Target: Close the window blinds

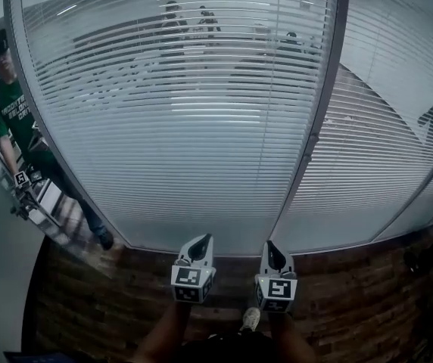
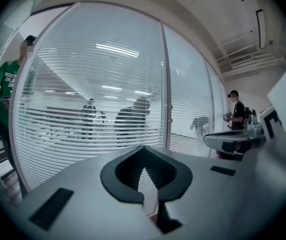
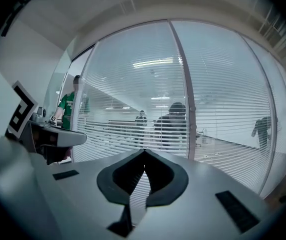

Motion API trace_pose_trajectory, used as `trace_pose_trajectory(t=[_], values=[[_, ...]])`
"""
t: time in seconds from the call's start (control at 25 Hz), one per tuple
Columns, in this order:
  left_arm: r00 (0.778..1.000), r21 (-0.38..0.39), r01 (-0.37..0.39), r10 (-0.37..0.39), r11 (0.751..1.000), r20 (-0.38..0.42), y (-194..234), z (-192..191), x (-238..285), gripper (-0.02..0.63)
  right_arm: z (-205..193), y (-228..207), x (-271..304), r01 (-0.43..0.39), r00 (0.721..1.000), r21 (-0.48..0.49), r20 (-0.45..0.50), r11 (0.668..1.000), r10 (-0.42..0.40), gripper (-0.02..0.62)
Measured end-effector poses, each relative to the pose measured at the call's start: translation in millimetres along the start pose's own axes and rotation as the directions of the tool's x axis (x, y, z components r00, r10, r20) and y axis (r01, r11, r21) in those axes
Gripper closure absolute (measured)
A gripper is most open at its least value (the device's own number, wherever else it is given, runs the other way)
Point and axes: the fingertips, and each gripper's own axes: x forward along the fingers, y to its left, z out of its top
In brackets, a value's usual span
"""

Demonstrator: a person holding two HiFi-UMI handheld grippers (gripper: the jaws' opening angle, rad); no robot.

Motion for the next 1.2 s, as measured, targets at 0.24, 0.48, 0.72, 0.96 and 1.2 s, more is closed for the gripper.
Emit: trace_pose_trajectory(t=[0.24,0.48,0.72,0.96,1.2], values=[[1.000,0.017,0.014,-0.014,1.000,0.009,-10.5,-2.5,44.9,0.611,-9.6,-32.5,34.0,-0.012,1.000,-0.003,-0.006,1.000,0.012,0.594],[0.999,-0.015,-0.043,0.043,0.999,0.019,-8.2,2.2,63.6,0.611,-6.0,-46.3,54.4,-0.049,0.999,-0.008,0.016,0.999,0.050,0.594],[0.999,0.000,-0.026,0.026,1.000,0.021,-23.5,-1.7,103.3,0.611,-4.8,-73.2,81.6,-0.070,0.997,-0.015,0.018,0.997,0.071,0.594],[0.999,0.000,-0.050,0.050,0.999,0.008,-31.4,-5.5,124.0,0.611,-15.9,-97.0,101.9,-0.067,0.997,-0.012,0.027,0.998,0.067,0.594],[0.998,0.092,-0.056,0.052,0.994,0.041,-46.9,-30.4,137.1,0.611,-31.1,-113.1,108.4,-0.078,0.996,-0.009,0.031,0.997,0.079,0.593]])
